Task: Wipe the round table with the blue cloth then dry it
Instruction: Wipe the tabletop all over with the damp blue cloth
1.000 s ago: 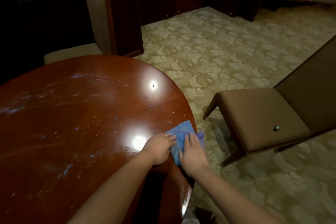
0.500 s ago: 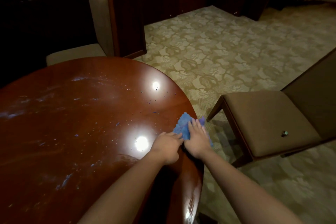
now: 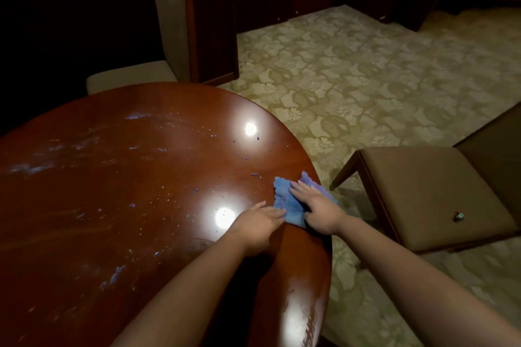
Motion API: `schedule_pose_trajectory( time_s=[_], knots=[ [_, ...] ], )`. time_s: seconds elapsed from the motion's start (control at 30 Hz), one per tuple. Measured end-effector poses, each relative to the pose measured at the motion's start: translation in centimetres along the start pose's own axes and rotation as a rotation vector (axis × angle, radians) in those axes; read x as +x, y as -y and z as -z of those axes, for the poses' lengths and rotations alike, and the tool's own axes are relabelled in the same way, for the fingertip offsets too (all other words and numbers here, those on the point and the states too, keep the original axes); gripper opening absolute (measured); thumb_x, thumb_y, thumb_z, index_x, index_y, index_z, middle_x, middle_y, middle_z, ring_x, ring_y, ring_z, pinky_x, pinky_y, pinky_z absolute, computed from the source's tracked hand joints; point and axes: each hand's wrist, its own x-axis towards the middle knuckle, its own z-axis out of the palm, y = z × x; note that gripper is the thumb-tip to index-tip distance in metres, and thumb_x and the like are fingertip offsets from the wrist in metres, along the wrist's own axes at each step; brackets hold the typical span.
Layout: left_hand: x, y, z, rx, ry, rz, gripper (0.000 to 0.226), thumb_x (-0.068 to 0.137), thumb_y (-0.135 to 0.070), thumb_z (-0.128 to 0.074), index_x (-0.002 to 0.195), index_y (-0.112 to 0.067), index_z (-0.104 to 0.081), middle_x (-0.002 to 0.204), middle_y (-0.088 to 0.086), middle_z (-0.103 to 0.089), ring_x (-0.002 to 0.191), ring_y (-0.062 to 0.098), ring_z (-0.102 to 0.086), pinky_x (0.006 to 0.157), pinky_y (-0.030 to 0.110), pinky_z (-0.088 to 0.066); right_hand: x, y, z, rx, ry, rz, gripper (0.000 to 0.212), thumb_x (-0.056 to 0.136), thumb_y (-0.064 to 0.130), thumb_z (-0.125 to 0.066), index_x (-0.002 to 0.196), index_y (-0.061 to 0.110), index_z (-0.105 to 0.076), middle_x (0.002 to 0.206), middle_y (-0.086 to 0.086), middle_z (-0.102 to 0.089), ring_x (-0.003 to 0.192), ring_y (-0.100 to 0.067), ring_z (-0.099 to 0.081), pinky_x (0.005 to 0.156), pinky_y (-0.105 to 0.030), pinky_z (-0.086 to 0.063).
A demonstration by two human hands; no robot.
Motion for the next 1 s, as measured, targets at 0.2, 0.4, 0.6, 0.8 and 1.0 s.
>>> schedule_pose_trajectory(
  time_s=[0.2,0.4,0.6,0.8,1.0],
  knots=[
    [0.1,-0.2,0.2,0.051,-0.054,0.049,0.064,0.087,-0.011,-0.047,0.149,-0.017,-0.029,0.157,-0.003,-0.023,0.143,0.017,-0.019,0.116,0.031,-0.003,1.1,0.4,-0.4,0.037,-0.148,-0.064,0.069,0.082,-0.004,-0.050,0.147,0.003,-0.028,0.158,-0.010,-0.017,0.147,-0.017,-0.010,0.110,-0.013,0.002],
    [-2.3,1.5,0.2,0.089,-0.145,0.150,0.044,0.085,-0.013,-0.044,0.128,-0.015,-0.053,0.135,-0.001,-0.053,0.130,0.018,-0.038,0.110,0.024,0.007,2.0,3.8,-2.2,0.002,-0.019,0.104,0.066,0.089,0.008,-0.043,0.151,0.009,-0.020,0.159,-0.008,-0.012,0.147,-0.018,-0.007,0.114,-0.019,0.003],
    [-1.2,-0.4,0.2,0.051,-0.125,0.116,0.061,0.086,-0.015,-0.049,0.144,-0.004,-0.033,0.154,0.010,-0.029,0.144,0.018,-0.018,0.116,0.027,0.006,-0.5,1.4,-3.0,0.074,-0.166,0.045,0.064,0.088,0.008,-0.039,0.149,0.012,-0.021,0.158,-0.010,-0.011,0.147,-0.021,-0.011,0.104,-0.004,0.009],
    [-5.0,0.6,-1.1,0.057,-0.114,0.148,0.060,0.079,-0.018,-0.061,0.135,0.001,-0.047,0.144,0.014,-0.045,0.136,0.023,-0.038,0.116,0.028,-0.012,1.4,4.5,-4.9,-0.185,-0.043,0.099,0.084,0.071,0.036,-0.008,0.152,0.013,-0.011,0.159,-0.013,0.002,0.148,-0.025,0.003,0.108,-0.023,0.017],
    [-8.6,1.9,-1.8,0.205,0.058,0.191,0.066,0.084,-0.017,-0.051,0.146,-0.004,-0.032,0.155,0.009,-0.026,0.144,0.021,-0.021,0.118,0.030,-0.002,-0.4,7.1,-6.7,-0.140,-0.017,0.148,0.065,0.090,0.021,-0.027,0.152,0.012,-0.010,0.159,-0.010,0.000,0.148,-0.021,0.001,0.109,-0.019,0.013]
  ],
)
